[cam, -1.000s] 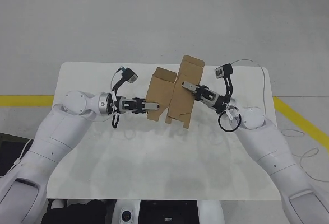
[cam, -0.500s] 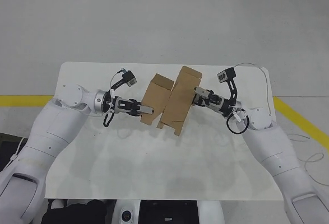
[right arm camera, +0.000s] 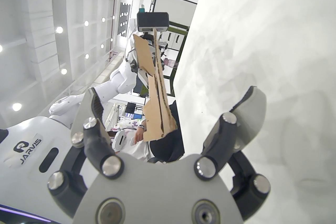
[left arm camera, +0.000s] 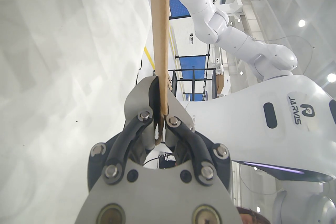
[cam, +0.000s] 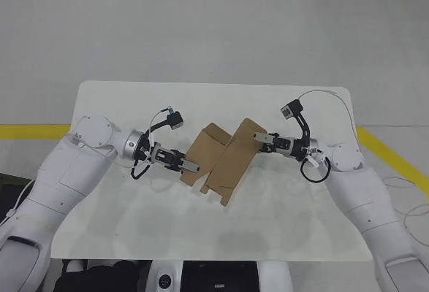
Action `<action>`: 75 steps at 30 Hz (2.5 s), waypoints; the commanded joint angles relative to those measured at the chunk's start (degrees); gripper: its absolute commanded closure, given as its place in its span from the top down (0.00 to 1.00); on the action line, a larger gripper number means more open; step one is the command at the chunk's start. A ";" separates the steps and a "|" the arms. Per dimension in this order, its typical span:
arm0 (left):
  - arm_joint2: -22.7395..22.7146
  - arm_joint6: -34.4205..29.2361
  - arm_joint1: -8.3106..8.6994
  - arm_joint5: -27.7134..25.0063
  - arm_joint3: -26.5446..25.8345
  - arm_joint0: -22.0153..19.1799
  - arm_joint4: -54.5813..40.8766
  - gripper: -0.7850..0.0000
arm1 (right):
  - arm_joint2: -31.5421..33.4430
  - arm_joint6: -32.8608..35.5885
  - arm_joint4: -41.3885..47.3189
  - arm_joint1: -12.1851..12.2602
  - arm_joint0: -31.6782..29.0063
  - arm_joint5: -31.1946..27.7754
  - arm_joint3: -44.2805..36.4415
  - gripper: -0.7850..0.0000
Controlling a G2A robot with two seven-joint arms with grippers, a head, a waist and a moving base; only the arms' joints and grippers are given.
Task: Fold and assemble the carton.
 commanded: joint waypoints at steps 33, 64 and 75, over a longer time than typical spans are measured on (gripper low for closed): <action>4.09 -0.10 1.91 0.11 0.98 -2.74 -2.86 1.00 | -2.55 10.99 2.97 -0.98 3.97 3.79 2.16 0.00; -1.33 14.60 -1.68 -6.22 7.44 -0.96 -13.44 1.00 | 5.04 -17.38 -7.15 0.02 -7.33 6.96 -11.65 0.00; -4.50 11.94 -1.46 -3.66 4.58 0.63 -12.73 1.00 | 6.11 -20.30 -11.03 0.11 -8.81 7.95 -12.24 0.00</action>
